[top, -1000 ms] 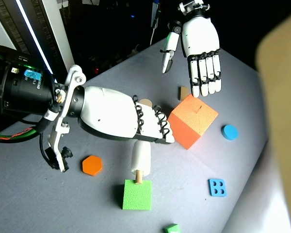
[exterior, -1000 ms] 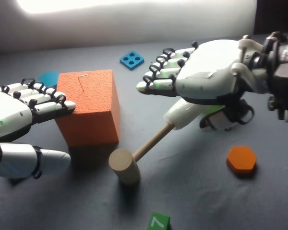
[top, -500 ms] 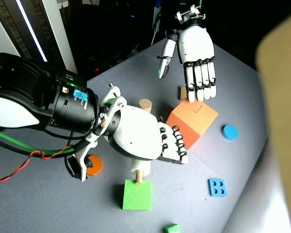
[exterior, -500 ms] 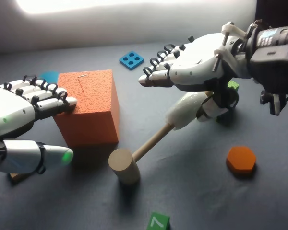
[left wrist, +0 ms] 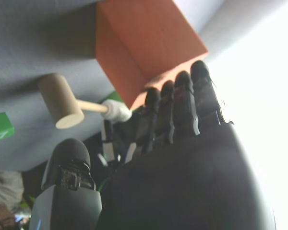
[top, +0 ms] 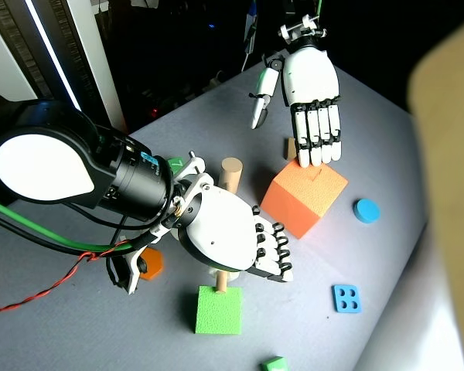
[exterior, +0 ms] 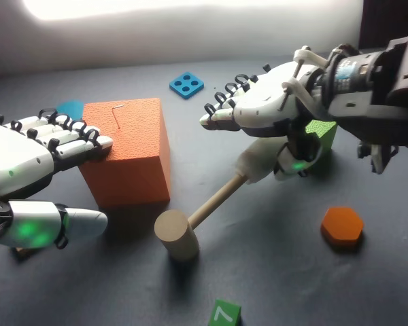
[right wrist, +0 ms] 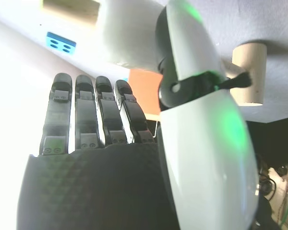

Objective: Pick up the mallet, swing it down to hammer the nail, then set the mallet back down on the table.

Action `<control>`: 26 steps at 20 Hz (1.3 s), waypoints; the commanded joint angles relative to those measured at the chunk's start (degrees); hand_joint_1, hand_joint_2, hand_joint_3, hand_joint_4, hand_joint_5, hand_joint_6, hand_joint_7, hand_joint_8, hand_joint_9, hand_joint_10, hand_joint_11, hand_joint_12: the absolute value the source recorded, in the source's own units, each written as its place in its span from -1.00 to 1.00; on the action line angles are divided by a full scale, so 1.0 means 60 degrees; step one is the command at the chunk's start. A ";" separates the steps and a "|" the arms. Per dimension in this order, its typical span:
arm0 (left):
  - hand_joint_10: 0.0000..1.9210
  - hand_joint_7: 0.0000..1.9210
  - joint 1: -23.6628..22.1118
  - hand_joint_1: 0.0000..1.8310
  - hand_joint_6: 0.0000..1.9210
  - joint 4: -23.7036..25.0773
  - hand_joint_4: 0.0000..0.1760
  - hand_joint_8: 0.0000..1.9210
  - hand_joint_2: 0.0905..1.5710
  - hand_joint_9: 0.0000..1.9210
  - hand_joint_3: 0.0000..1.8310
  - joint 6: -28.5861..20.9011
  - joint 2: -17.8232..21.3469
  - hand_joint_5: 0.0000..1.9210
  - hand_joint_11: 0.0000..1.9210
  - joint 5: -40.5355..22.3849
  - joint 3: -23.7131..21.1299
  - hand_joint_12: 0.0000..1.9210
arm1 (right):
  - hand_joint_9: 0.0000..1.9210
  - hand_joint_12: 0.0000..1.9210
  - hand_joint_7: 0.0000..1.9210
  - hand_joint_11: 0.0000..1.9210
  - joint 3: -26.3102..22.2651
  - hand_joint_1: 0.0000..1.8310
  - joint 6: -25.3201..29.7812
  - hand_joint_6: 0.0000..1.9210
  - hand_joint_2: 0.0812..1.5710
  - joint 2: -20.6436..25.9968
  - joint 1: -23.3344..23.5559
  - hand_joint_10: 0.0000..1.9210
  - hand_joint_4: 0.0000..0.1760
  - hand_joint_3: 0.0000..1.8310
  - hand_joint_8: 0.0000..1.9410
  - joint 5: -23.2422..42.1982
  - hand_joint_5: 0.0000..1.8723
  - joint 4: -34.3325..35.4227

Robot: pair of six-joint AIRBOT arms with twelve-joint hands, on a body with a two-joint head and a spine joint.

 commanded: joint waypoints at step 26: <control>-0.99 -0.94 0.0125 -1.00 -1.00 0.0441 -1.00 -0.99 0.55 -0.94 -1.00 -0.0673 -0.0067 -0.89 -0.98 -0.0579 -0.0085 -0.82 | -1.00 -1.00 -1.00 -1.00 0.0970 0.40 0.0632 -1.00 0.26 -0.0824 -0.0837 -1.00 -1.00 -1.00 -1.00 0.1029 -1.00 -0.0172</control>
